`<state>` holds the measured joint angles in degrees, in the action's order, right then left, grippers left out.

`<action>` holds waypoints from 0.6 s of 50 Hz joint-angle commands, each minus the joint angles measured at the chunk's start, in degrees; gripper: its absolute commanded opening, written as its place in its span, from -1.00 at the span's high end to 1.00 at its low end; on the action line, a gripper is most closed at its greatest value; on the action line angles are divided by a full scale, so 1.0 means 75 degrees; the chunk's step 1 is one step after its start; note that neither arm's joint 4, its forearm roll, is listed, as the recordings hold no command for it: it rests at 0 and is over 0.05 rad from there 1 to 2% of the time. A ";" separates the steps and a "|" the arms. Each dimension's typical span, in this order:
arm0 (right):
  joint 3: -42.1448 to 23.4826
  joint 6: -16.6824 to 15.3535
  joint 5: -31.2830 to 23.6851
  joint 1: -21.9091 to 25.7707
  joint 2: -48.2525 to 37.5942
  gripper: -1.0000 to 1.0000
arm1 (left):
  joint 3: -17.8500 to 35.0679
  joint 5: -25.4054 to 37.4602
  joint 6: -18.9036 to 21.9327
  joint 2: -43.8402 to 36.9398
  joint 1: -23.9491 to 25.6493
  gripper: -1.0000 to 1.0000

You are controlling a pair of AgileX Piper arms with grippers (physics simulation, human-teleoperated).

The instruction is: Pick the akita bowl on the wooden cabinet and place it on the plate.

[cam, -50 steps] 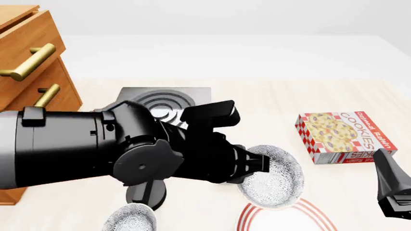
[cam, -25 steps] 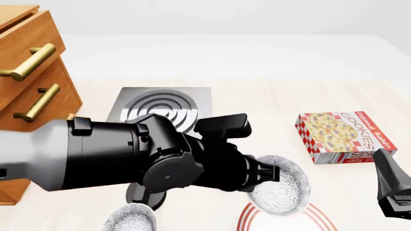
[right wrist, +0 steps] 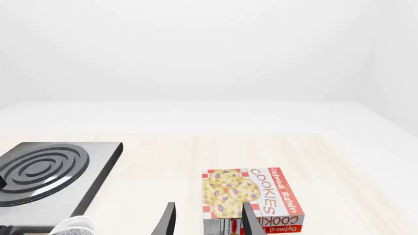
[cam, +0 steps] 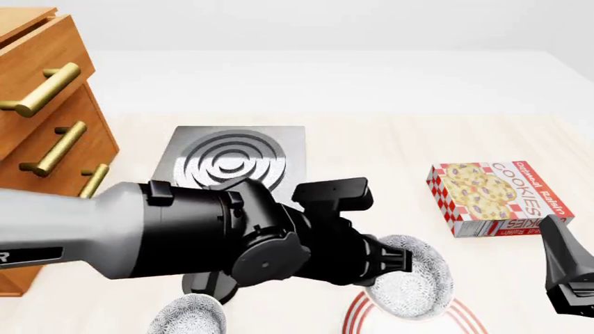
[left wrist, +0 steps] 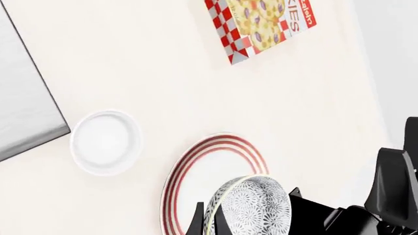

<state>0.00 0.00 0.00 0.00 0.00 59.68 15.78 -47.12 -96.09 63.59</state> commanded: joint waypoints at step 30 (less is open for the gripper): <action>0.0000 0.0000 0.0000 0.0000 0.0000 -1.00 | -0.0043 -0.0644 -0.0250 -0.0840 0.0045 1.00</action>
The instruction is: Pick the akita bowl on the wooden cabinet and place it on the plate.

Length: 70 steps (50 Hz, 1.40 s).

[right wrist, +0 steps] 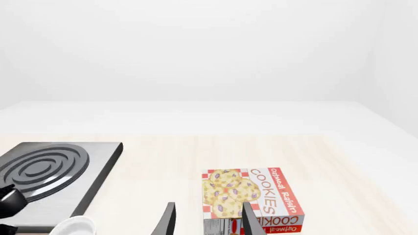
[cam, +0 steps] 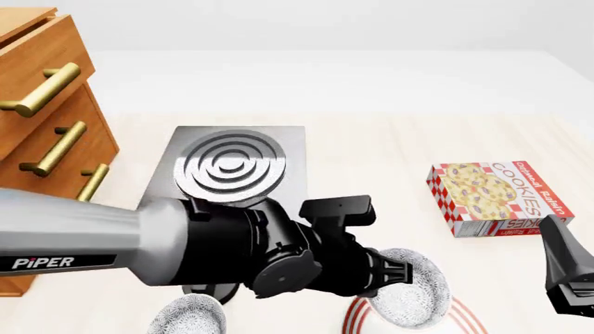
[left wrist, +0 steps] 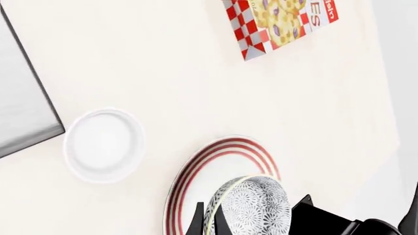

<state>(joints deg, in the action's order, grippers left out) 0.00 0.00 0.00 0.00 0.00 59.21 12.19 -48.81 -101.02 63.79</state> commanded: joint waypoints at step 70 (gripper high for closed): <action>0.0000 0.0000 0.0000 0.0000 0.0000 -1.00 | -0.0009 -0.0742 -0.0381 -0.0893 0.0381 1.00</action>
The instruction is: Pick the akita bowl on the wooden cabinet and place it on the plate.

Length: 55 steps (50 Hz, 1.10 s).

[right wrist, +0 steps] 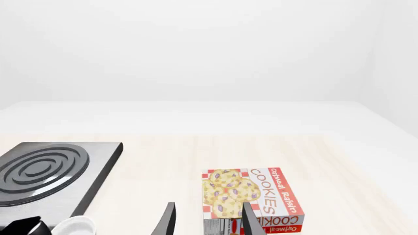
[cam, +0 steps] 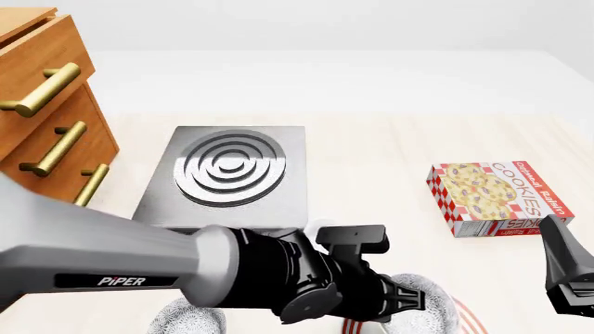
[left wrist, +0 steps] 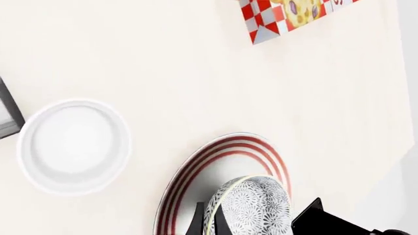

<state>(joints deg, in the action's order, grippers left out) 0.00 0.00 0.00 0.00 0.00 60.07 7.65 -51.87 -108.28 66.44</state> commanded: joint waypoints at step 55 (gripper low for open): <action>0.0000 0.0000 0.0000 0.0000 0.0000 -1.00 | 0.0264 0.2620 0.2265 0.3621 -0.2018 -1.00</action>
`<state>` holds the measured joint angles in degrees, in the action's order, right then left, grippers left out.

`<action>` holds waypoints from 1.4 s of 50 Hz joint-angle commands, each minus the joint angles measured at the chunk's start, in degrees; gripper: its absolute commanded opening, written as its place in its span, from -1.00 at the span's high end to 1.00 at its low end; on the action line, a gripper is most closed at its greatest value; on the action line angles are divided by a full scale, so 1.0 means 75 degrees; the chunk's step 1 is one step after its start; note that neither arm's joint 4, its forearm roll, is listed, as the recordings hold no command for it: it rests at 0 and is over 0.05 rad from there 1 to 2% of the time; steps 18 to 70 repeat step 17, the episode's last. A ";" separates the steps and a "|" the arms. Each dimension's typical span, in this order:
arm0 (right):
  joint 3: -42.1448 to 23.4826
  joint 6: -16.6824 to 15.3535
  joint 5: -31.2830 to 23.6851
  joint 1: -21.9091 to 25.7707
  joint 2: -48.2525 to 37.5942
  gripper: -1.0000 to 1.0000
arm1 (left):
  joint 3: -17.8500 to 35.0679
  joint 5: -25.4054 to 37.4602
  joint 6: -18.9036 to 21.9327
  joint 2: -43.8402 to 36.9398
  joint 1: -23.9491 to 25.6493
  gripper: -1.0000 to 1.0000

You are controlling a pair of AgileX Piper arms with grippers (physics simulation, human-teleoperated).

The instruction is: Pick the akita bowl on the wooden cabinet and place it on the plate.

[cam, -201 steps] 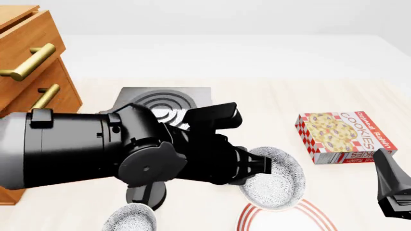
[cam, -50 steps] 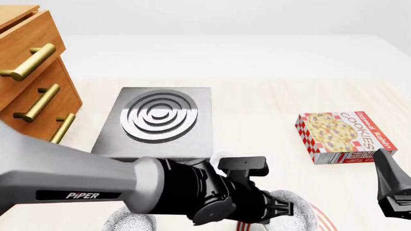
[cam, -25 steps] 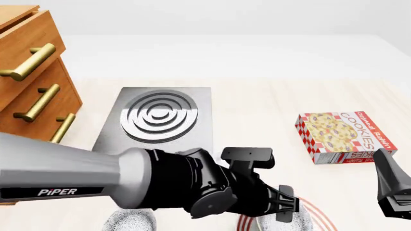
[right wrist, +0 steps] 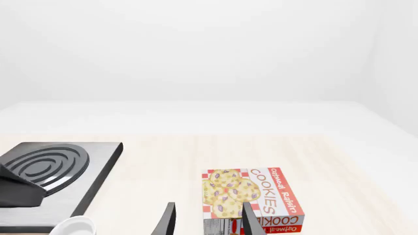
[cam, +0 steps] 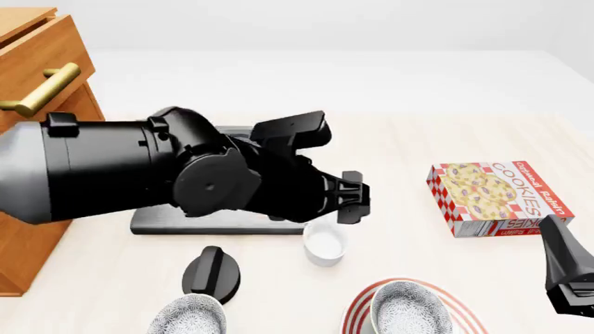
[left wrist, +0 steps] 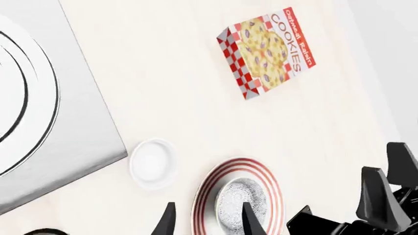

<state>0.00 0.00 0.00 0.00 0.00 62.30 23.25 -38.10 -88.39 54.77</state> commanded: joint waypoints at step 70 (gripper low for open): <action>0.0000 0.0000 0.0000 0.0000 0.0000 -1.00 | -0.0828 0.0010 0.0652 0.2512 -0.1138 -1.00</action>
